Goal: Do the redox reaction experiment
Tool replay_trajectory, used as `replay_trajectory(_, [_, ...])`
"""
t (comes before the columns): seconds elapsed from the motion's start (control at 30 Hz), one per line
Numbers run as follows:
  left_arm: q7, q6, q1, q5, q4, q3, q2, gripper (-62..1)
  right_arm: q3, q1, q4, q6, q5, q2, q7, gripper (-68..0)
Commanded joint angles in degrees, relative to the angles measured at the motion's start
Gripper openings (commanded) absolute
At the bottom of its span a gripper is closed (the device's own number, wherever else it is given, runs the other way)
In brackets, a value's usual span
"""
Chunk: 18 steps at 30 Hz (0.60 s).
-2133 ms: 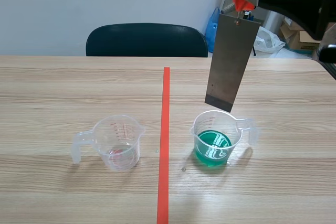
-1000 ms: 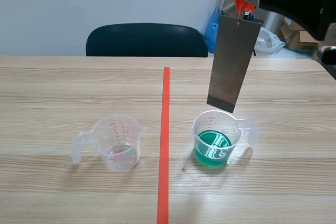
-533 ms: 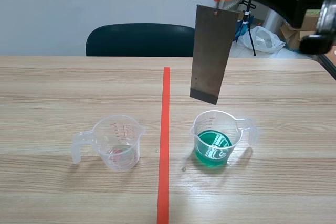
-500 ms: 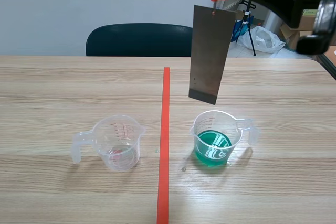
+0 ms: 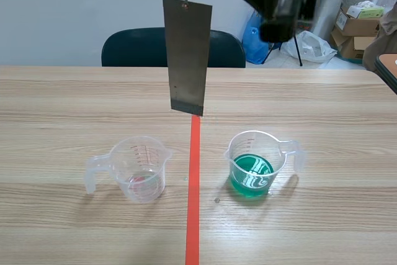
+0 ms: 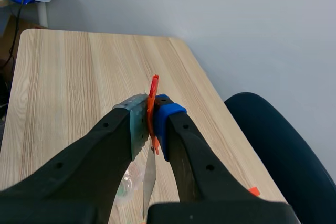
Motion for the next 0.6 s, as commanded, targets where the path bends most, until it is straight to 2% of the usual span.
replay_trajectory(0.0, [-1.2,-0.1,0.1,-0.3,0.1,-0.4,0.2,1.4,-0.9,2.3,-0.8,-0.2,0.5,-1.0,0.9,-66.9])
replay_trajectory(0.3, [-1.2,-0.1,0.1,-0.3,0.1,-0.4,0.2,1.4,-10.2,9.8,-7.1,-0.2,-0.1,-8.5,-1.8,-66.9])
replay_trajectory(0.57, [-1.2,-0.2,0.1,-0.3,0.1,-0.4,0.2,1.4,-15.2,11.7,-11.9,-0.2,-4.7,-14.9,-2.4,-66.9])
